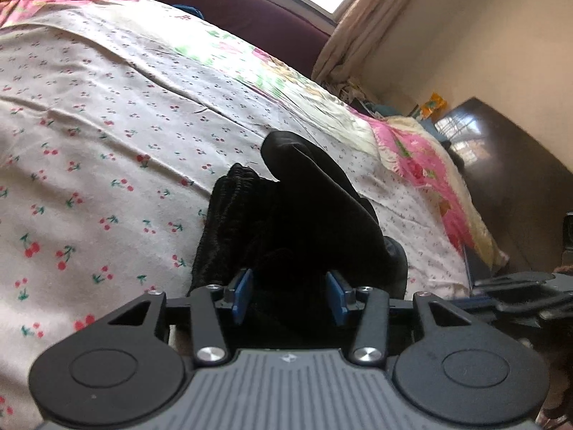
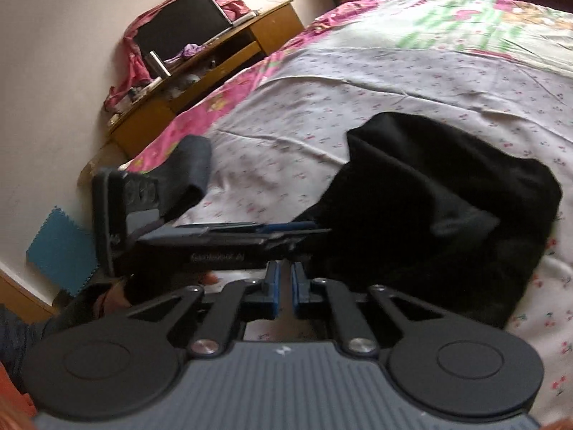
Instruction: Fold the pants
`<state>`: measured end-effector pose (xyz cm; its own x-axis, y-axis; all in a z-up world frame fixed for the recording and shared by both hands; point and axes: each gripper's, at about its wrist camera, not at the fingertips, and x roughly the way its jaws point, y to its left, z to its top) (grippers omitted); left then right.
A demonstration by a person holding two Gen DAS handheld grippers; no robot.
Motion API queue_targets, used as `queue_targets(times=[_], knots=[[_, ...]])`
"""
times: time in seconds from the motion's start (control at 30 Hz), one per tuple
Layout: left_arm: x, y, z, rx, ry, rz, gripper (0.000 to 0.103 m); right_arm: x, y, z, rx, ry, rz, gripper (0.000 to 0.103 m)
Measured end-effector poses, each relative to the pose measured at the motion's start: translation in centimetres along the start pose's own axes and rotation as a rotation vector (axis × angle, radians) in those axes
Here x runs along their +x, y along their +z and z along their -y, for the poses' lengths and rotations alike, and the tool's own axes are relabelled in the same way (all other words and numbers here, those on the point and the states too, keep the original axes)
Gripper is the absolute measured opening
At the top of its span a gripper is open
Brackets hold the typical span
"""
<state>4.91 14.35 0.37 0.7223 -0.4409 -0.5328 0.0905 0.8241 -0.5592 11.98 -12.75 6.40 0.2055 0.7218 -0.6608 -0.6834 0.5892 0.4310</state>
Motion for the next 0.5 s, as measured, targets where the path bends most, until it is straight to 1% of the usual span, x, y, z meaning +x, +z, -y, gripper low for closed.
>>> queue_targets(times=[0.03,0.07,0.1,0.13,0.17,0.2,0.23,0.3,0.37,0.5], knots=[[-0.1,-0.1,0.0,0.0,0.004,0.002,0.06,-0.4,0.0,0.0,-0.017,-0.039,0.022,0.016],[-0.1,0.0,0.0,0.003,0.009,0.004,0.06,-0.9,0.2,0.5,-0.021,-0.079,0.048,0.029],[-0.1,0.1,0.1,0.004,0.01,0.003,0.06,-1.3,0.4,1.4,-0.004,-0.115,0.07,0.037],[-0.1,0.2,0.3,0.007,0.008,0.004,0.06,-1.8,0.5,2.4,0.016,-0.147,0.096,0.05],[-0.1,0.3,0.5,0.013,0.006,0.01,0.06,-2.2,0.6,3.5,0.033,-0.18,0.124,0.052],[-0.2,0.5,0.7,0.02,0.004,0.017,0.061,-2.4,0.6,4.4,0.05,-0.2,0.143,0.053],[-0.3,0.6,0.8,0.023,0.002,0.024,0.063,-2.5,0.6,5.5,0.075,-0.2,0.157,0.054],[-0.3,0.7,0.9,0.025,0.005,0.027,0.064,-2.0,0.5,7.5,0.114,-0.175,0.171,0.055],[-0.2,0.7,0.9,0.034,0.018,0.019,0.064,-1.1,0.7,8.9,0.12,-0.173,0.159,0.058],[-0.1,1.1,0.9,0.045,0.035,0.01,0.064,0.6,0.6,10.9,0.151,-0.085,0.135,0.06]])
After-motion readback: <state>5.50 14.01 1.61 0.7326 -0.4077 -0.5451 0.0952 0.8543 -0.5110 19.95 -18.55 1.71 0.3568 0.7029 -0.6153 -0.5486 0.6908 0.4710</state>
